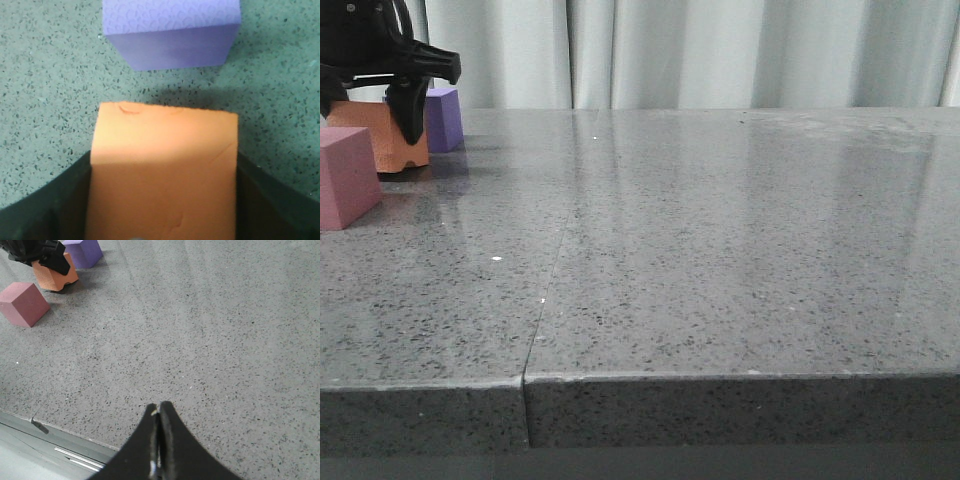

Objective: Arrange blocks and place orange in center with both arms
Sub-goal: 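Lower the orange cube between the purple and pink cubes, release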

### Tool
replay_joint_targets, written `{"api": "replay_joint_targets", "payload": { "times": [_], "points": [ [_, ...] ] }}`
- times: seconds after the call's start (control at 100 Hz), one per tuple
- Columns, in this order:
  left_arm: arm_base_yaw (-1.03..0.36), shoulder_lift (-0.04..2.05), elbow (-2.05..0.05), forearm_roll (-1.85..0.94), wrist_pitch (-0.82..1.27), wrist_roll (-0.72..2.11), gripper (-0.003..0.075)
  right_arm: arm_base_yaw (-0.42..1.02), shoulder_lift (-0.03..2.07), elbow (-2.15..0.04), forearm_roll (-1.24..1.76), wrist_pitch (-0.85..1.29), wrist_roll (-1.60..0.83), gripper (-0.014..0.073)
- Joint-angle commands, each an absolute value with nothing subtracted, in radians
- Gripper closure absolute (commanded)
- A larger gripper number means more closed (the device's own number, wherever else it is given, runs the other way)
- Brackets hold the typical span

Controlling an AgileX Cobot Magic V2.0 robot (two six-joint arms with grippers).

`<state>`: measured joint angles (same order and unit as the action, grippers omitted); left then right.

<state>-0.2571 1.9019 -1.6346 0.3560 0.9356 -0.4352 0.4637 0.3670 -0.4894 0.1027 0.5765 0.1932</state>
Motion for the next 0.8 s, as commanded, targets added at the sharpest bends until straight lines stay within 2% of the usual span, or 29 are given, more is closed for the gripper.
{"api": "replay_joint_targets", "payload": {
  "times": [0.0,0.21,0.28,0.37,0.45,0.79],
  "points": [
    [-0.253,1.837,-1.658,0.378,0.890,-0.451,0.0407,0.466,0.372,-0.514,0.095,0.507,0.181,0.0663],
    [-0.253,1.837,-1.658,0.354,0.889,-0.453,0.0383,0.466,0.372,-0.514,0.095,0.507,0.181,0.0663],
    [-0.253,1.837,-1.658,0.354,0.887,-0.453,0.0314,0.466,0.372,-0.514,0.095,0.507,0.181,0.0663],
    [-0.253,1.837,-1.658,0.352,0.889,-0.453,0.0169,0.466,0.372,-0.514,0.095,0.507,0.181,0.0663],
    [-0.253,1.837,-1.658,0.352,0.898,-0.453,0.0101,0.466,0.372,-0.514,0.095,0.507,0.181,0.0663],
    [-0.255,1.811,-1.658,0.350,0.877,-0.453,0.0101,0.466,0.372,-0.514,0.095,0.507,0.181,0.0663]
  ]
}}
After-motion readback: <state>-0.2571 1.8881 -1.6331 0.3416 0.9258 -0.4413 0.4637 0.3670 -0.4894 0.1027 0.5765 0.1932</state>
